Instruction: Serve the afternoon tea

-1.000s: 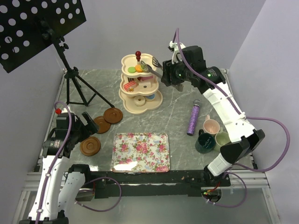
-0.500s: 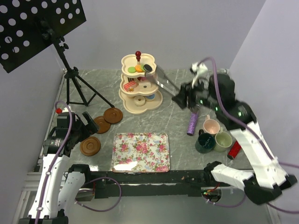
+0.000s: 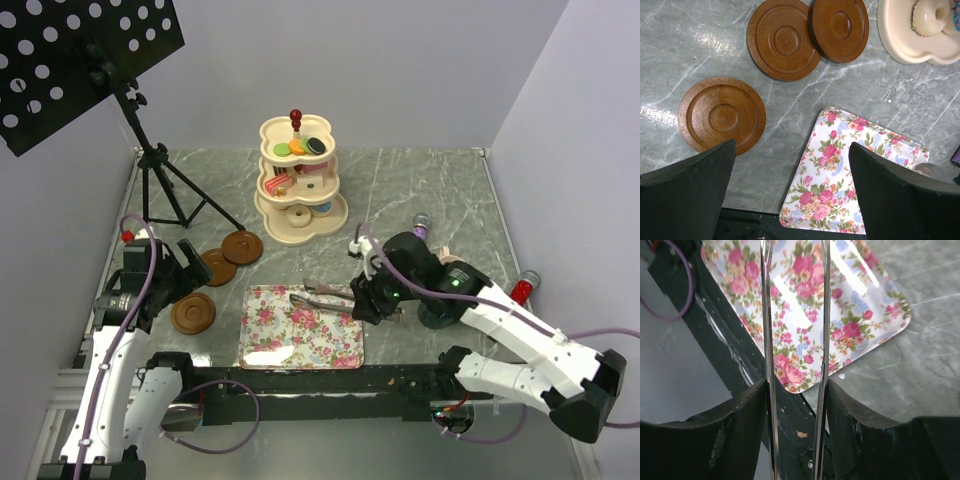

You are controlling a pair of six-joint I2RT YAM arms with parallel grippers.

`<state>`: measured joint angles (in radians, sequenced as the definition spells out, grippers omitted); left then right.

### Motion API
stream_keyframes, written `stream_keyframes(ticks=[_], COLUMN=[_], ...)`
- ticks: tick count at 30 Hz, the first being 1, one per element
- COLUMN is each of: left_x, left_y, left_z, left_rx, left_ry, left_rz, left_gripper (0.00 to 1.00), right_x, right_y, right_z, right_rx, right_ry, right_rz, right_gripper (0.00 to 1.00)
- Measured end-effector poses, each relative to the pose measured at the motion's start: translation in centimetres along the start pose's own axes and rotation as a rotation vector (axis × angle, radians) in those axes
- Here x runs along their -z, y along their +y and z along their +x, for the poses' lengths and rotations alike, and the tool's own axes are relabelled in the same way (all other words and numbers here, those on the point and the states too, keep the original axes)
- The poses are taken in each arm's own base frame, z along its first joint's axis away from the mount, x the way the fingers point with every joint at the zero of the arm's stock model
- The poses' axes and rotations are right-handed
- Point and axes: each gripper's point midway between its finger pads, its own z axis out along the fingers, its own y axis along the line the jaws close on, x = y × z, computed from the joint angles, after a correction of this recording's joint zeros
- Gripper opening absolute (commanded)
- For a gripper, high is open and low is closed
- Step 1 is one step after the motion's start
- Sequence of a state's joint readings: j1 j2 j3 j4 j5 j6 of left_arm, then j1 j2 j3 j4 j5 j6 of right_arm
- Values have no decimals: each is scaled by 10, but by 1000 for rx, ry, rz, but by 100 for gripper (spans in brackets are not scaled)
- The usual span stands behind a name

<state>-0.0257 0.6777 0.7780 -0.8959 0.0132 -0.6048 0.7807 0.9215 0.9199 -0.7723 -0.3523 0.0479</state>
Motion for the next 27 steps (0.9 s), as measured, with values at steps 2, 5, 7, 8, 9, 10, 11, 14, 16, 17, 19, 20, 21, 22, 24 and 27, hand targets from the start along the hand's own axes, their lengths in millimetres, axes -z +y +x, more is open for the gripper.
stream_keyframes(ticks=[2, 5, 7, 8, 9, 10, 11, 14, 16, 17, 19, 20, 21, 22, 24, 27], left_x=[0, 1, 1, 2, 2, 3, 3, 4, 5, 5, 5, 5, 5, 5, 5, 5], left_y=[0, 0, 0, -1, -1, -1, -1, -1, -1, -1, -1, -1, -1, -1, -1, -1], left_z=[0, 0, -1, -1, -1, -1, -2, -2, -2, -2, -2, -2, -2, -2, -2, -2], left_rx=[0, 0, 0, 0, 0, 0, 0, 0, 0, 0, 0, 0, 0, 0, 0, 0], left_ry=[-1, -4, -8, -11, -13, -14, -18, -23, -25, -25, -24, -24, -24, -24, -24, -24], left_rz=[1, 2, 5, 7, 8, 9, 11, 14, 15, 15, 15, 15, 15, 15, 15, 15], left_gripper=[100, 100, 100, 100, 100, 100, 100, 100, 100, 100, 100, 100, 100, 100, 100, 100], right_x=[-10, -22, -30, -34, -37, -40, -43, -51, -54, -55, -58, -59, -60, -61, -63, -66], right_y=[2, 3, 2, 0, -1, -3, -6, -13, -18, -20, -24, -26, -28, -29, -31, -33], right_z=[10, 17, 23, 26, 29, 32, 35, 44, 50, 52, 56, 58, 60, 62, 67, 78], right_rx=[18, 52, 76, 86, 95, 103, 112, 136, 151, 155, 165, 168, 173, 176, 185, 187], right_ry=[52, 109, 151, 172, 191, 213, 232, 286, 322, 333, 358, 368, 380, 390, 423, 482], right_rz=[-15, -26, -27, -26, -25, -22, -20, -6, 7, 11, 24, 30, 39, 44, 55, 71], right_gripper=[54, 53, 52, 52, 52, 52, 52, 52, 52, 52, 51, 52, 52, 51, 52, 52])
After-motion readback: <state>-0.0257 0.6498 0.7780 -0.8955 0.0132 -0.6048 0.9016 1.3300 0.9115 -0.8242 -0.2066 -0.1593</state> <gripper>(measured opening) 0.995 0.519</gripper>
